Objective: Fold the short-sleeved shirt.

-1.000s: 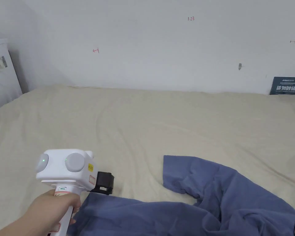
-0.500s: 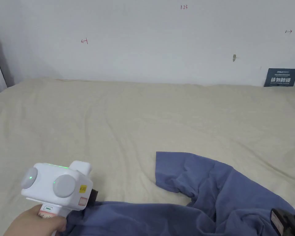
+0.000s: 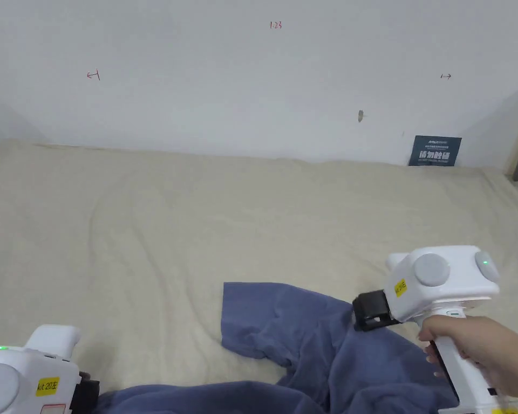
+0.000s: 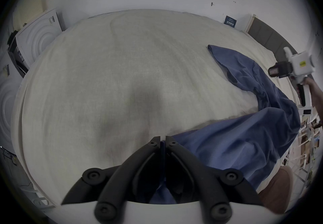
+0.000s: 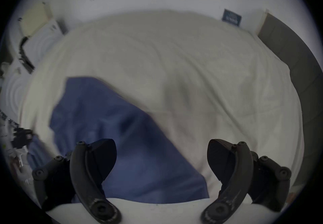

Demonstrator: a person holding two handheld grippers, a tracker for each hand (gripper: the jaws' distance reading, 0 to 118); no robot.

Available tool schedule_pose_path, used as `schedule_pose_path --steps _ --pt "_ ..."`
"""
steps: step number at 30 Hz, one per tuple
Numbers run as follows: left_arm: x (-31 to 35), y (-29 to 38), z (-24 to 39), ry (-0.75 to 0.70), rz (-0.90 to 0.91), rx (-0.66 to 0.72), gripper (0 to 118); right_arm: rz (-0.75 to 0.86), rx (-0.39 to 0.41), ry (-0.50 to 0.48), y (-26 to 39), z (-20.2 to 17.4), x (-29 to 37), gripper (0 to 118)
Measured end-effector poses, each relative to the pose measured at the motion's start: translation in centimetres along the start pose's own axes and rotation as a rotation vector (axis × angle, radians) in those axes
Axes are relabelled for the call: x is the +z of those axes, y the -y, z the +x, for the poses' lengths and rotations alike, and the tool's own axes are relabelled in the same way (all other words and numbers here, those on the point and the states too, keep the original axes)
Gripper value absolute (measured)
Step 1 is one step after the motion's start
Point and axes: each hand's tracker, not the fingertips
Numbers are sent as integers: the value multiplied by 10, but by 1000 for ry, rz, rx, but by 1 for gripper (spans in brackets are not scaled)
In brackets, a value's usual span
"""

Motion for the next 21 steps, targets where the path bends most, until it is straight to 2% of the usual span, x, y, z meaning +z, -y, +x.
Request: schedule_pose_path --steps 2,4,7,8,9,10,15,21 --pt "-2 1 -3 8 -3 13 4 -62 -7 49 6 2 -15 106" --pt "-4 -1 -6 20 -15 28 4 -102 3 44 12 1 -21 96" --pt "-7 -3 -7 22 -16 51 4 -57 20 -3 26 -4 -10 62" --pt "-8 -3 -5 21 -17 50 4 -46 37 10 27 -6 -6 46" --pt "-9 -1 -3 14 -15 41 4 -41 59 17 27 -8 -3 18" --pt "-9 0 -1 7 -11 30 4 -26 81 31 30 -6 0 5" --pt "3 -1 3 -10 -1 32 4 56 -22 -61 43 8 32 5" --pt "63 -7 3 37 97 53 4 160 -49 -153 73 32 110 5"
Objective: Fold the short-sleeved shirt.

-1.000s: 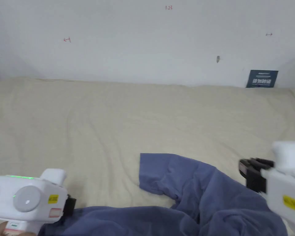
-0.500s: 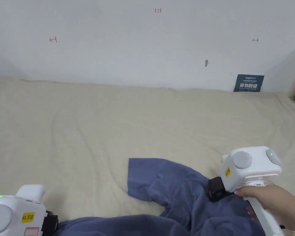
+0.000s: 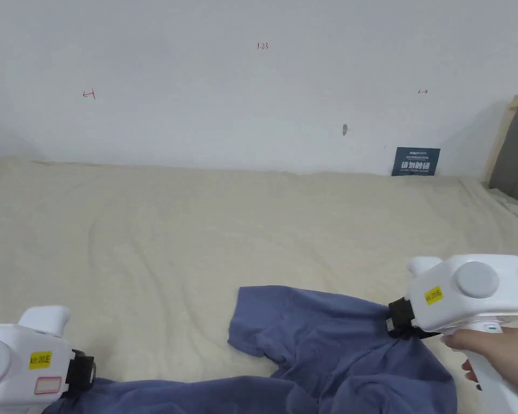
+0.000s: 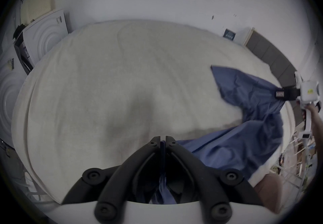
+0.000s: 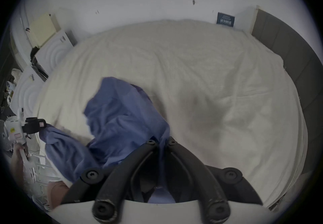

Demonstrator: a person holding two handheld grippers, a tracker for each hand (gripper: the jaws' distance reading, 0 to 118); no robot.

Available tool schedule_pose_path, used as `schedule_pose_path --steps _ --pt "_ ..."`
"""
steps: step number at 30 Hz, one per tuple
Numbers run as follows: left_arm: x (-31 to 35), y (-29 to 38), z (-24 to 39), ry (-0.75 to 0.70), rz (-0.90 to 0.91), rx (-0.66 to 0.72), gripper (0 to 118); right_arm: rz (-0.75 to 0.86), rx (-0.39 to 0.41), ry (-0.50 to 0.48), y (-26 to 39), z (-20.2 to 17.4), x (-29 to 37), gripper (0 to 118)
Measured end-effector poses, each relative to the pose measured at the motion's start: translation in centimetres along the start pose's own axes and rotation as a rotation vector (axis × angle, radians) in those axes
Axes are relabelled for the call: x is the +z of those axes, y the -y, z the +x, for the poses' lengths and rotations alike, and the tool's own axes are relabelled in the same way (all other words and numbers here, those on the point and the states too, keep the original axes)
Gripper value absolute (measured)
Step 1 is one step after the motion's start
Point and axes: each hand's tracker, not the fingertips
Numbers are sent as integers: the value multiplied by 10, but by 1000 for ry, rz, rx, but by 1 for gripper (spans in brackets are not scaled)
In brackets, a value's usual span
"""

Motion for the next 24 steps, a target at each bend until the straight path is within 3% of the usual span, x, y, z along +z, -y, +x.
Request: schedule_pose_path --steps 3,11,16,24 --pt "43 -12 -1 89 26 54 4 63 -21 -43 8 9 54 5" --pt "149 -35 21 150 145 -4 4 195 -72 -150 15 14 187 5" --pt "201 -61 28 163 209 -16 4 299 -21 -117 -7 10 248 5" --pt "254 -111 46 116 355 -65 4 403 -4 -65 -65 3 299 5"
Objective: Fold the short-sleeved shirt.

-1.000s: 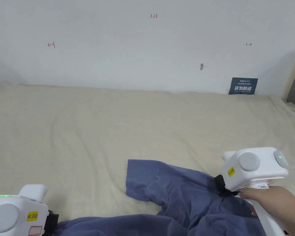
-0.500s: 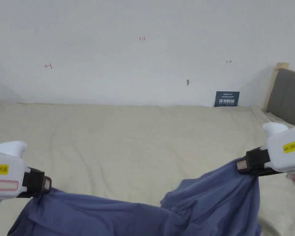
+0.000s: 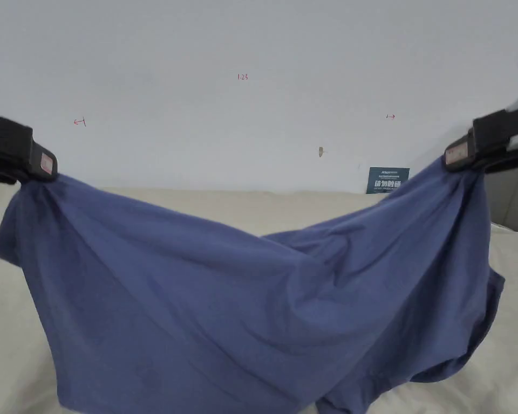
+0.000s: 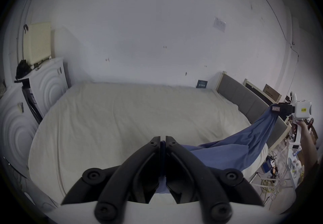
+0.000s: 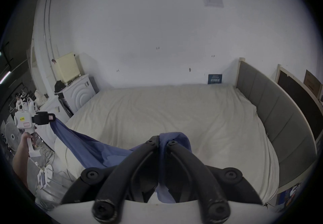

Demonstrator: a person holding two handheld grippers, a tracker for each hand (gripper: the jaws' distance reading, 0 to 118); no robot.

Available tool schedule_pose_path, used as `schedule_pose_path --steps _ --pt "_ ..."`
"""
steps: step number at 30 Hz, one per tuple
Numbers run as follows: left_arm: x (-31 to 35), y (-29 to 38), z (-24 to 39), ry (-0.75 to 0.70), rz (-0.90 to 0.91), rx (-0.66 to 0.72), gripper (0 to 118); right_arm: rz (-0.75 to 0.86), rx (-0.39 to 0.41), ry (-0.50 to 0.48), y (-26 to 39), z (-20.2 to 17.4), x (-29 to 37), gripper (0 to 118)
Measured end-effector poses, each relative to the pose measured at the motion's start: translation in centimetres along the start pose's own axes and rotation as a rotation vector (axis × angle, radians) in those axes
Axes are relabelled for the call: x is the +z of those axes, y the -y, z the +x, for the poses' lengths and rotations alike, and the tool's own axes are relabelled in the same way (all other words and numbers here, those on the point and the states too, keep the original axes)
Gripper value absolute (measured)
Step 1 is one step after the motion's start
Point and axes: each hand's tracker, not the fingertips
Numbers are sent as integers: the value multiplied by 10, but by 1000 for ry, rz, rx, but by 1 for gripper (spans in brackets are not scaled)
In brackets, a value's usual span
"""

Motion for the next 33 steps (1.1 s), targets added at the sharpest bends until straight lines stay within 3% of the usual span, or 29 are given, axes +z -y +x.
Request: schedule_pose_path --steps 14,22,28,33 --pt "-77 -92 -19 -103 144 28 4 143 -73 141 -104 -28 -72 5" --pt "-114 -110 -19 -65 187 29 4 251 35 236 -145 -49 -73 5" --pt "-145 -70 -24 -24 153 27 4 229 62 261 -92 -36 -102 5" --pt "-166 19 -31 28 40 67 4 97 62 189 9 -7 -142 5"
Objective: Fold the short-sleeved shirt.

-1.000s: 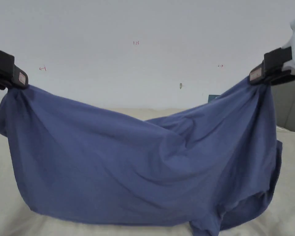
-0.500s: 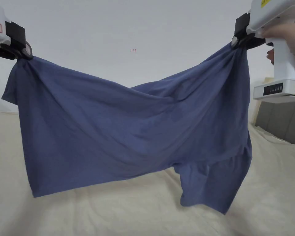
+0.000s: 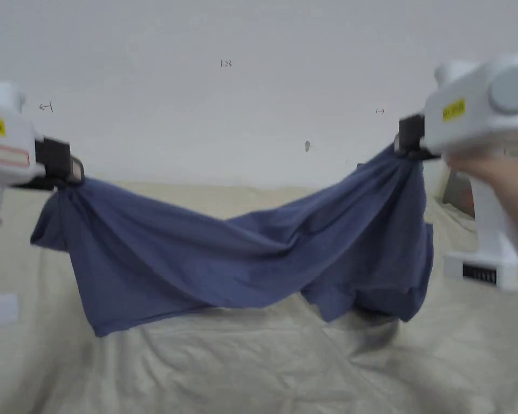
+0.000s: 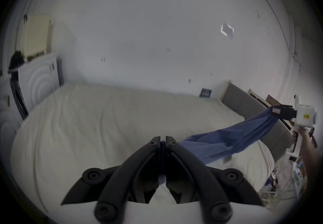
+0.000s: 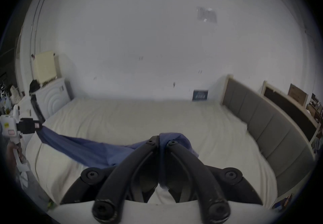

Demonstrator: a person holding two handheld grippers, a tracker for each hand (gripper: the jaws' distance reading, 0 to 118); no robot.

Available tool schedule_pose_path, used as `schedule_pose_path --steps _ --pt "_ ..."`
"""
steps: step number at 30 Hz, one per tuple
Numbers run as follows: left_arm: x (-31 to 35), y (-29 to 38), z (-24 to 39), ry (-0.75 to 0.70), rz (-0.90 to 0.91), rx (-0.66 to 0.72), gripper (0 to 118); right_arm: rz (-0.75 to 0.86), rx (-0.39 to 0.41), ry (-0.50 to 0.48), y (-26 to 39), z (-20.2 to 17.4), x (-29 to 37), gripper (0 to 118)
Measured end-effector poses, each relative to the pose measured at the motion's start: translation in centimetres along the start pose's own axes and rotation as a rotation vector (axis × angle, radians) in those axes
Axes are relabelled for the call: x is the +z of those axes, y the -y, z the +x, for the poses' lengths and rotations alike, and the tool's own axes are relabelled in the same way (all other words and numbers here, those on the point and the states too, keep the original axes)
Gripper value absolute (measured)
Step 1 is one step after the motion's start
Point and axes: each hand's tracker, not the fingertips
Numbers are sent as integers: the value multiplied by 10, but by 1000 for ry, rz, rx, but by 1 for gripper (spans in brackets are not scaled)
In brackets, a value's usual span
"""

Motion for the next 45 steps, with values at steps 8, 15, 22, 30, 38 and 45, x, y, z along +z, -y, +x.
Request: schedule_pose_path --steps 8,15,22,30,38,45 --pt "47 175 20 41 -117 -41 4 -36 11 -55 209 6 47 5" --pt "120 233 26 37 -86 -43 4 -7 -55 -43 273 17 133 5" --pt "101 229 10 -24 -316 -66 4 -224 -117 -105 290 38 121 5" --pt "37 251 -16 -89 -470 -7 9 -477 -132 1 321 52 44 11" --pt "48 250 -27 -55 -440 90 117 -353 -190 20 320 66 59 105" --pt "81 241 -7 -21 -314 49 115 -77 -242 -50 301 61 106 104"
